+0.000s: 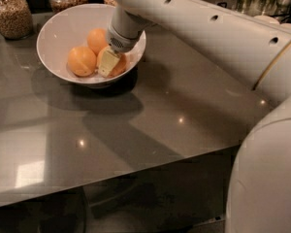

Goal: Pick orange from white bowl

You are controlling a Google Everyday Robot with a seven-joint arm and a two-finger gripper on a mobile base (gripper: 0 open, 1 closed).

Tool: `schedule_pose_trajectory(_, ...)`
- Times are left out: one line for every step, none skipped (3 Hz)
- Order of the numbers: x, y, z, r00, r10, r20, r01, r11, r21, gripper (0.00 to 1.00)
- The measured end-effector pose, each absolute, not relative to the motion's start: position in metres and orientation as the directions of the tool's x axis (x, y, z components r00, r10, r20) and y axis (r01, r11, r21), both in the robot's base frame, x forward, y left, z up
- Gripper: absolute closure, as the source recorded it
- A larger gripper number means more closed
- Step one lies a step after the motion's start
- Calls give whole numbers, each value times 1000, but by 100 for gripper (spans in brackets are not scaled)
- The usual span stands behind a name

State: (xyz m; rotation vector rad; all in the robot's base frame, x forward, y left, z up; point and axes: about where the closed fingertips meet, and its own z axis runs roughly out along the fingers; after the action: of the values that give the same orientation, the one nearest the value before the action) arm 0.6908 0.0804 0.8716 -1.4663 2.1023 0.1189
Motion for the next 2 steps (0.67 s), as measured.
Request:
schedule_pose_trajectory(695, 80, 863, -238, -835, -496, -886, 396, -241, 52)
schedule_pose_trajectory(695, 80, 863, -238, -835, -496, -886, 395, -241, 75)
